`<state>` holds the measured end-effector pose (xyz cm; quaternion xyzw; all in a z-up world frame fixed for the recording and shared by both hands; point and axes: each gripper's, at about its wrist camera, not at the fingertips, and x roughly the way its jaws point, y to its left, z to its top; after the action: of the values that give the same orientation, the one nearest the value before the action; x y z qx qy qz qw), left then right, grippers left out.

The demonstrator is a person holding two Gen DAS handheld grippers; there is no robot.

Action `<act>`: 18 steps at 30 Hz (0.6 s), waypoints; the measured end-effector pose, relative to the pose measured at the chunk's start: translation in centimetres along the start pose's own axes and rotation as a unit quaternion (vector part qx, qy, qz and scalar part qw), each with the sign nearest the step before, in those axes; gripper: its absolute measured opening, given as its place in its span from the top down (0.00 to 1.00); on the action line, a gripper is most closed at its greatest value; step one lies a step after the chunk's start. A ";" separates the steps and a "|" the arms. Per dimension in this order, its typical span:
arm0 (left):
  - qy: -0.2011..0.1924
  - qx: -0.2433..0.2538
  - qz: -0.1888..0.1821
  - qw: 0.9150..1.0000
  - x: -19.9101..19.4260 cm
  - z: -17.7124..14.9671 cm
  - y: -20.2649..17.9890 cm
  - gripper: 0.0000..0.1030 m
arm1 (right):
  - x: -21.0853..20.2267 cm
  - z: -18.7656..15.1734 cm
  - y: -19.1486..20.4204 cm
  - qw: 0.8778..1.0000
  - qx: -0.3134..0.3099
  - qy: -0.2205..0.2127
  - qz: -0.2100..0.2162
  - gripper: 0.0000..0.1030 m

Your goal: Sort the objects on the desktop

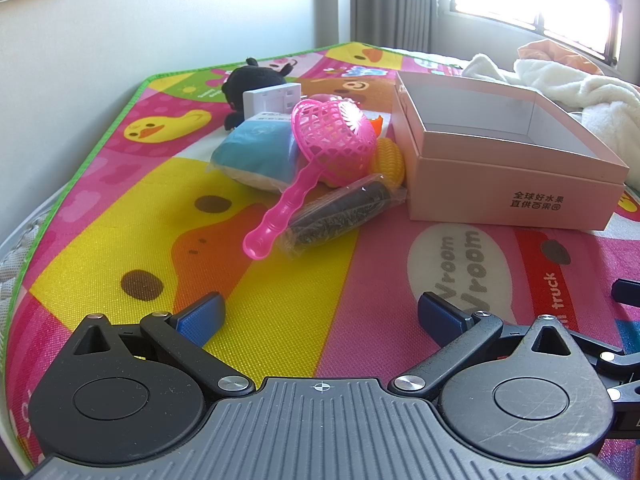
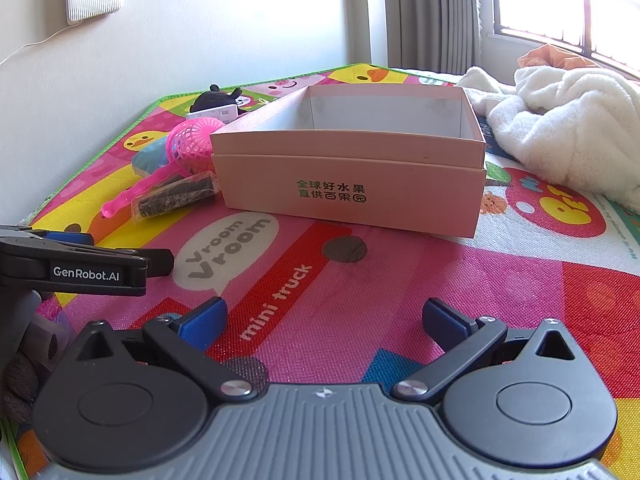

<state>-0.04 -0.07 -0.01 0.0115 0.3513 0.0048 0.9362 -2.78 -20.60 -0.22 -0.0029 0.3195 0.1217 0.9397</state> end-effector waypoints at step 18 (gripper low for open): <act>0.002 0.002 -0.002 1.000 0.0 -0.1 0.0 0.00 | 0.1 -0.2 -0.3 1.000 0.001 0.001 0.000 0.00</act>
<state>-0.08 -0.08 -0.07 0.0129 0.3530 0.0026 0.9355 -2.75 -20.91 -0.47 -0.0022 0.3201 0.1219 0.9395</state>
